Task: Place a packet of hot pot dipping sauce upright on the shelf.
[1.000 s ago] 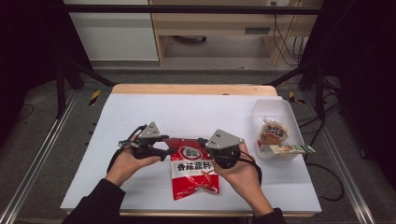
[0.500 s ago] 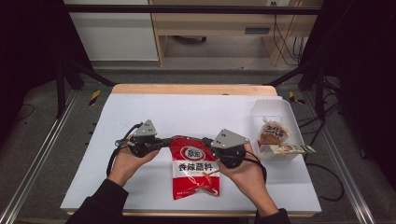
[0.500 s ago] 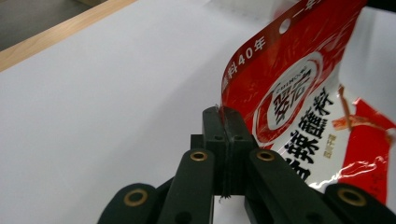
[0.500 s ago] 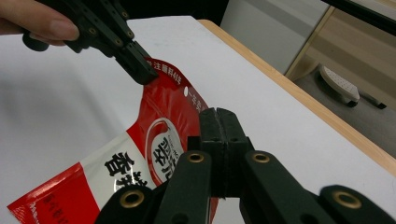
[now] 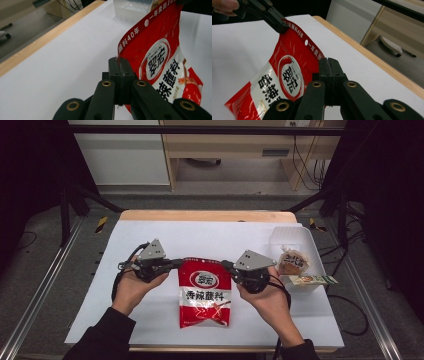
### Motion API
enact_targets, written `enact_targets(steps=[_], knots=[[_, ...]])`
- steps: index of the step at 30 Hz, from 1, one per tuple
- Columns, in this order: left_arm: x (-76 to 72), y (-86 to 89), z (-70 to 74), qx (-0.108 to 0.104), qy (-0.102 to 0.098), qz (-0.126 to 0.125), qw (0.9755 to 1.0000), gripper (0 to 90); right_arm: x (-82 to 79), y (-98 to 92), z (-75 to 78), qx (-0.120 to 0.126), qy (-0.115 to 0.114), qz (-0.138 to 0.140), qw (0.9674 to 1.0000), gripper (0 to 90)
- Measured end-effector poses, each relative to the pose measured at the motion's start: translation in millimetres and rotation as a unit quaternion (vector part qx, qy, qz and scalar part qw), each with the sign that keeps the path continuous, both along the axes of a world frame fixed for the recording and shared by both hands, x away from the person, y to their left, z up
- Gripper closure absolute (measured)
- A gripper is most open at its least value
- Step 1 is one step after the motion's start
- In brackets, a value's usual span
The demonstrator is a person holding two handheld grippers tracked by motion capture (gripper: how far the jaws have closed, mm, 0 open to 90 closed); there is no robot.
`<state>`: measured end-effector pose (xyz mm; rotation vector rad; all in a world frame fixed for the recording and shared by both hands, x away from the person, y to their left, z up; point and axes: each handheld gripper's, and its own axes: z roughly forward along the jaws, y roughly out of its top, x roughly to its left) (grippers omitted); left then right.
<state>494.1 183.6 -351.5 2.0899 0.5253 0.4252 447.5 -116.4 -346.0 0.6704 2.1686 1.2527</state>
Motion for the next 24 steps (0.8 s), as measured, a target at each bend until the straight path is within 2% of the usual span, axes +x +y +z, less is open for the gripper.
enact_targets(steps=[4,7,10,13,17,23,24], knots=[[-2.6,1.8,14.7,0.003,-0.012,-0.004,0.9999,90.0,1.3,0.5,7.3,-0.001,-0.004,0.0,1.0,90.0],[-7.5,3.9,20.1,0.008,-0.023,-0.008,0.9997,90.0,2.9,-0.6,9.5,0.0,0.005,0.011,0.9999,90.0],[-11.4,7.0,22.2,0.007,-0.03,-0.006,0.9995,90.0,4.2,-0.5,9.7,-0.017,0.013,0.025,0.9995,76.7],[-13.3,9.9,23.6,0.002,-0.033,-0.007,0.9994,90.0,5.8,0.1,9.4,-0.035,0.018,0.024,0.999,62.5],[-14.8,10.6,23.9,0.001,-0.037,-0.01,0.9993,90.0,9.5,0.3,9.1,-0.04,0.028,0.029,0.9984,49.9],[-17.5,8.9,26.7,0.004,-0.042,-0.019,0.9989,90.0,20.0,5.1,5.2,-0.046,0.046,0.046,0.9968,39.2],[-18.1,8.6,27.3,0.003,-0.043,-0.02,0.9989,90.0,22.1,6.2,4.4,-0.043,0.059,0.045,0.9963,37.7]])
